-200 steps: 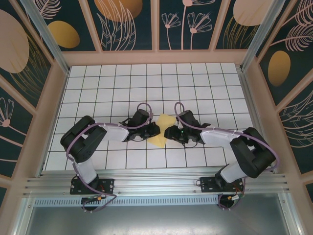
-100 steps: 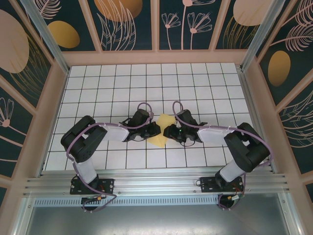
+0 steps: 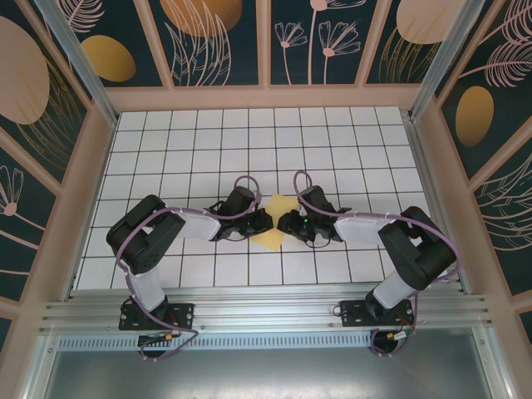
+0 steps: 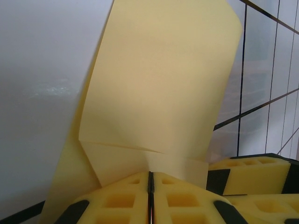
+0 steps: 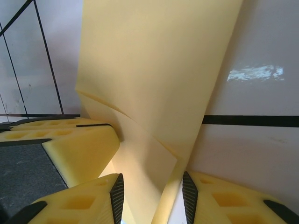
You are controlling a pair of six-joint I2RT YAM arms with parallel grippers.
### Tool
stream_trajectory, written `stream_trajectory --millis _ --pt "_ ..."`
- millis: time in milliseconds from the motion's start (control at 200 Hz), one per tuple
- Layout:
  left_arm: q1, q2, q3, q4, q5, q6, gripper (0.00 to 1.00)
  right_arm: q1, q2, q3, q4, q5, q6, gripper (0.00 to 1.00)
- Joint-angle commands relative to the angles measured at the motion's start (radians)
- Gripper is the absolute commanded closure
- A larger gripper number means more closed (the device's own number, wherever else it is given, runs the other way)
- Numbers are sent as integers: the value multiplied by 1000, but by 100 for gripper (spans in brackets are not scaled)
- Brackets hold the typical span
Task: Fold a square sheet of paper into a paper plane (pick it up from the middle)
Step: Turn over the paper at the center of the table.
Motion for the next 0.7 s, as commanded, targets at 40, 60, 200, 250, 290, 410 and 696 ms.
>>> stream_trajectory --millis 40,60,200,250,290,410,696 --pt "-9 12 6 -32 -5 13 91 2 15 4 24 12 16 59" --pt "-8 10 6 -31 -7 12 91 2 15 4 22 14 18 59" --pt "-7 2 0 -30 -9 11 90 -1 19 -1 25 24 32 59" --pt "-8 -3 -2 -27 -9 13 89 -2 22 -2 31 23 39 59" --pt "-7 -4 -2 -29 -7 14 89 -1 25 -4 41 19 44 60" --pt "-7 -3 -6 -25 -8 13 89 -2 24 -9 72 3 57 62" --pt "-8 -5 -9 -26 -14 8 90 -1 -1 -31 123 -10 65 65"
